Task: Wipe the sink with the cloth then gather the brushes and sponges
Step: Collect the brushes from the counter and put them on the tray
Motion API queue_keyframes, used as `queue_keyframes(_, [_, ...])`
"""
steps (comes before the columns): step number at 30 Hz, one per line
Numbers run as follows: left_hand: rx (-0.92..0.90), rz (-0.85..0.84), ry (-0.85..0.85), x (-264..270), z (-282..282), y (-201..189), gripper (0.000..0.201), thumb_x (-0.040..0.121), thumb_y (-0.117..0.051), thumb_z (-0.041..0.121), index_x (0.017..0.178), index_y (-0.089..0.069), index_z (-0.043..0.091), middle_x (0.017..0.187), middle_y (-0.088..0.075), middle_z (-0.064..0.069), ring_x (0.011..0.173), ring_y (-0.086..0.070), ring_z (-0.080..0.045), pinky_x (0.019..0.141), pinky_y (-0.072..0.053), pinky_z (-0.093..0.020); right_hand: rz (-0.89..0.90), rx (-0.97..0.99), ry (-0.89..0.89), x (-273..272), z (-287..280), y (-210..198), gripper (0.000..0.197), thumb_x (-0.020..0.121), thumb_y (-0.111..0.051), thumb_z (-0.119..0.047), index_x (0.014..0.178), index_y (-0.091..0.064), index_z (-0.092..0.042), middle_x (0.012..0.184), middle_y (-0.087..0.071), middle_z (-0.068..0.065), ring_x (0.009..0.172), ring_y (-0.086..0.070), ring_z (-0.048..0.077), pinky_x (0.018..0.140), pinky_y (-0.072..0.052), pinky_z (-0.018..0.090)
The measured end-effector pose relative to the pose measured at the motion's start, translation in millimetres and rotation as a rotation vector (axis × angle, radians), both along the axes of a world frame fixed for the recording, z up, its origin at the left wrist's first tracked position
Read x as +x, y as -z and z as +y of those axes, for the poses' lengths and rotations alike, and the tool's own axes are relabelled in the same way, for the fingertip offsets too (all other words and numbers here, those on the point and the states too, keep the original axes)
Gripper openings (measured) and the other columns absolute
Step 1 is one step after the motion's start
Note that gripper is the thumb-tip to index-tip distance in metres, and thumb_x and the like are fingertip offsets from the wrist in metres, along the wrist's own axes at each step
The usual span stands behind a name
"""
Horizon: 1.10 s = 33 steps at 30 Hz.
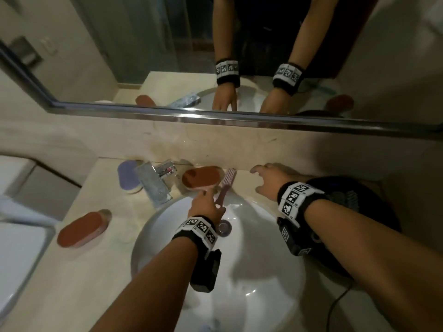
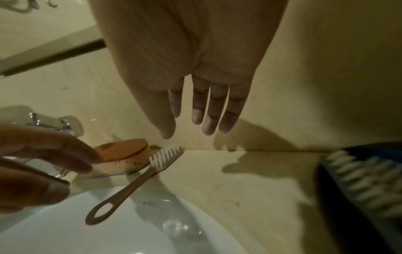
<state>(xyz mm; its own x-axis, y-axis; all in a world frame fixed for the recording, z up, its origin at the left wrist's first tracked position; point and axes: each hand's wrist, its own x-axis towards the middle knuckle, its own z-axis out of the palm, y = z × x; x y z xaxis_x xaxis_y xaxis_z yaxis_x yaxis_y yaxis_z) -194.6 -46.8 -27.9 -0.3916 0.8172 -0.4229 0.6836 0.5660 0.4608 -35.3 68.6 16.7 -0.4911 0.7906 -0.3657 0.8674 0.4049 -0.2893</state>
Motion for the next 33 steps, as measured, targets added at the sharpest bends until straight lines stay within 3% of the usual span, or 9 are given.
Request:
queue_keyframes(4, [-0.007,-0.111,-0.067,-14.6,8.7,22.2,0.054,0.085,-0.063,0.028,0.133,-0.043,0.017,0.135,-0.046,-0.01,0.119,-0.052,-0.027,0.1,-0.044,-0.034,0.035,-0.044,-0.102,-37.6,6.3,21.2,0.057,0.084,-0.059,-0.012,0.136,-0.041,-0.026,0.134,-0.041,0.008,0.119,-0.045,0.025,0.093,-0.04,0.027])
queue_keyframes(12, [-0.068,-0.258,-0.105,-14.4,26.0,47.2,0.048,0.084,-0.067,0.024,0.126,-0.046,0.012,0.118,-0.064,-0.01,0.111,-0.059,-0.026,0.094,-0.046,-0.03,0.021,-0.053,-0.2,-66.0,27.2,47.4,0.057,0.086,-0.056,-0.006,0.139,-0.042,-0.022,0.144,-0.034,0.005,0.13,-0.038,0.023,0.104,-0.033,0.026])
queue_keyframes(17, [-0.007,-0.357,-0.181,-13.7,35.5,54.2,0.023,0.09,-0.055,0.026,0.109,-0.054,0.014,0.094,-0.072,-0.011,0.09,-0.067,-0.028,0.086,-0.054,-0.037,0.041,-0.042,-0.234,-71.6,34.1,65.1,0.053,0.085,-0.053,-0.001,0.133,-0.049,-0.023,0.141,-0.035,0.002,0.122,-0.045,0.025,0.104,-0.038,0.029])
queue_keyframes(20, [0.011,-0.441,-0.216,-15.5,33.4,56.0,0.018,0.092,-0.054,0.023,0.108,-0.056,0.015,0.085,-0.07,-0.009,0.074,-0.065,-0.024,0.082,-0.057,-0.037,0.04,-0.085,-0.212,-77.0,33.6,73.3,0.045,0.088,-0.051,-0.002,0.129,-0.053,-0.02,0.134,-0.039,0.012,0.114,-0.047,0.03,0.096,-0.041,0.032])
queue_keyframes(26, [-0.024,-0.458,-0.18,-22.4,27.6,56.0,0.012,0.093,-0.054,0.031,0.099,-0.055,0.021,0.084,-0.066,-0.008,0.071,-0.057,-0.022,0.076,-0.051,-0.031,0.014,-0.111,-0.161,-77.9,31.7,77.6,0.037,0.091,-0.05,-0.007,0.126,-0.053,-0.016,0.132,-0.04,0.016,0.112,-0.049,0.033,0.088,-0.042,0.033])
queue_keyframes(30, [-0.032,-0.452,-0.136,-28.4,19.1,46.6,0.018,0.093,-0.054,0.028,0.107,-0.058,0.017,0.095,-0.069,-0.016,0.075,-0.057,-0.025,0.074,-0.045,-0.029,-0.065,-0.041,-0.156,-65.9,24.7,65.5,0.037,0.088,-0.058,-0.018,0.124,-0.052,-0.024,0.13,-0.042,0.011,0.11,-0.052,0.03,0.085,-0.045,0.034])
queue_keyframes(33, [-0.006,-0.469,-0.116,-28.1,13.5,33.1,0.02,0.093,-0.055,0.023,0.11,-0.058,0.012,0.086,-0.065,-0.013,0.074,-0.055,-0.022,0.071,-0.042,-0.025,-0.032,-0.056,-0.163,-54.9,19.3,50.8,0.035,0.084,-0.062,-0.019,0.119,-0.055,-0.022,0.126,-0.045,0.008,0.11,-0.049,0.026,0.087,-0.04,0.028])
